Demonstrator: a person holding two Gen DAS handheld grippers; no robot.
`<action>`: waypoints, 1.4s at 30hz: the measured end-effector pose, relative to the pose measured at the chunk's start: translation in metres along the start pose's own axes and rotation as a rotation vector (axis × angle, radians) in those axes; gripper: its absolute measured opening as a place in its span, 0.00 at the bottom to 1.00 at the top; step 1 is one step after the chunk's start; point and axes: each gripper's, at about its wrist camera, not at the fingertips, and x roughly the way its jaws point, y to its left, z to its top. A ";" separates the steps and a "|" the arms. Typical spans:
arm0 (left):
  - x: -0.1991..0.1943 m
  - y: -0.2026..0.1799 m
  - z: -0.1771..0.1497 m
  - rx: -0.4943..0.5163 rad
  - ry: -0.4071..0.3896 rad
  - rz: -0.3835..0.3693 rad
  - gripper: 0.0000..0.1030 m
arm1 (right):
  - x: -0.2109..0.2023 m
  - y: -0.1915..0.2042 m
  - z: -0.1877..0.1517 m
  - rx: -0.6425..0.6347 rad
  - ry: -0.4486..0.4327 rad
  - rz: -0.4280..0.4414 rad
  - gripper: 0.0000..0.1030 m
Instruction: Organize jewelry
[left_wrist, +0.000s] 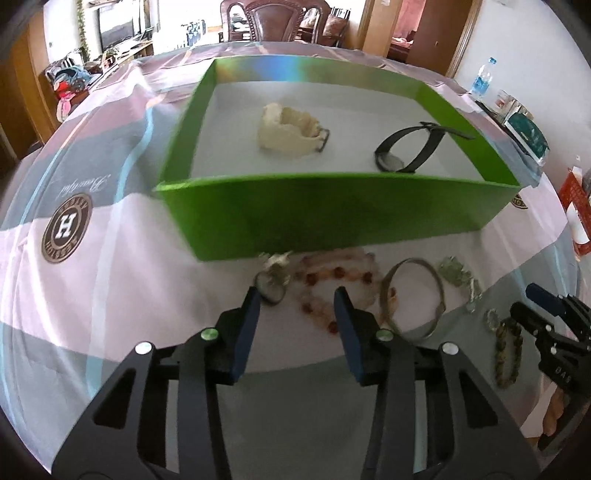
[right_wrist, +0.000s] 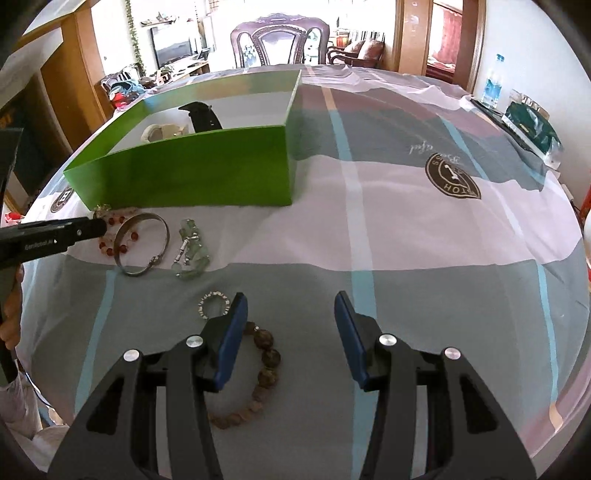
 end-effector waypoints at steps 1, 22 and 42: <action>-0.002 0.003 -0.003 0.001 0.002 0.003 0.41 | 0.001 0.002 0.001 -0.002 0.000 0.004 0.48; -0.030 0.044 -0.021 -0.066 -0.030 0.050 0.52 | 0.027 0.114 0.039 -0.238 0.011 0.208 0.48; -0.028 0.061 -0.027 -0.094 -0.028 0.012 0.61 | 0.059 0.115 0.057 -0.237 0.042 0.158 0.71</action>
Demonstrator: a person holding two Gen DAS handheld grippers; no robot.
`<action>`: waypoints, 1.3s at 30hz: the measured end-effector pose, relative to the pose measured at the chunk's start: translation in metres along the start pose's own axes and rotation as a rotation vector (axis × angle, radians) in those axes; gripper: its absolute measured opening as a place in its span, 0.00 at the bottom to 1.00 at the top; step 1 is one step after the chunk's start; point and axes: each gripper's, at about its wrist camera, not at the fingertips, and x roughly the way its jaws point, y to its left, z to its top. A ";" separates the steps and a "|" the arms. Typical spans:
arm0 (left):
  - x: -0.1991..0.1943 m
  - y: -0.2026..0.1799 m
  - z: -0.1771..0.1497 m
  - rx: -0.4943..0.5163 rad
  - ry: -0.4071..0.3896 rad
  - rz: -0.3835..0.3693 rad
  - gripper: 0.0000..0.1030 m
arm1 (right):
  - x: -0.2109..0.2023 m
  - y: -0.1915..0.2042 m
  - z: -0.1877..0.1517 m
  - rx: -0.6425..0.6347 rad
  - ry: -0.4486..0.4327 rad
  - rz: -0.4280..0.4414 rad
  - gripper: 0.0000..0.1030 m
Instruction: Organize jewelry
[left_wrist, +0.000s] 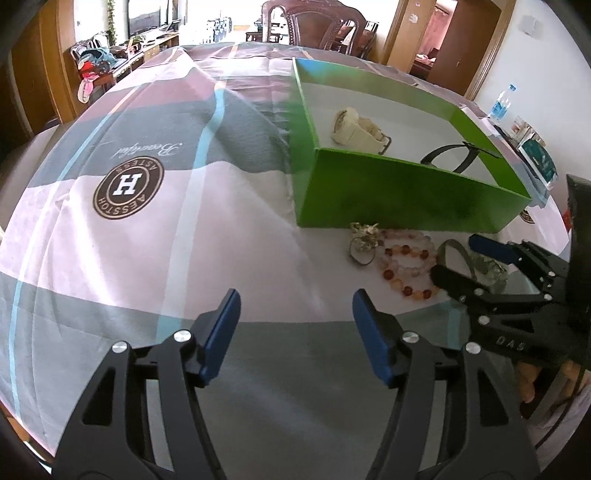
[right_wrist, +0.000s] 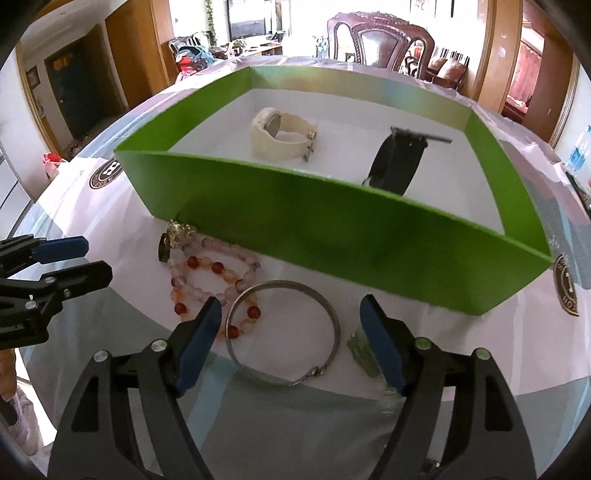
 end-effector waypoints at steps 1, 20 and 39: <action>0.001 -0.002 0.001 0.003 0.000 -0.004 0.61 | -0.001 0.000 -0.001 -0.002 0.002 0.014 0.59; 0.025 -0.057 0.007 0.087 0.049 -0.077 0.55 | -0.051 -0.060 -0.033 0.127 -0.059 -0.108 0.58; 0.030 -0.095 -0.002 0.163 0.066 -0.087 0.45 | -0.085 -0.087 -0.096 0.214 -0.026 -0.159 0.58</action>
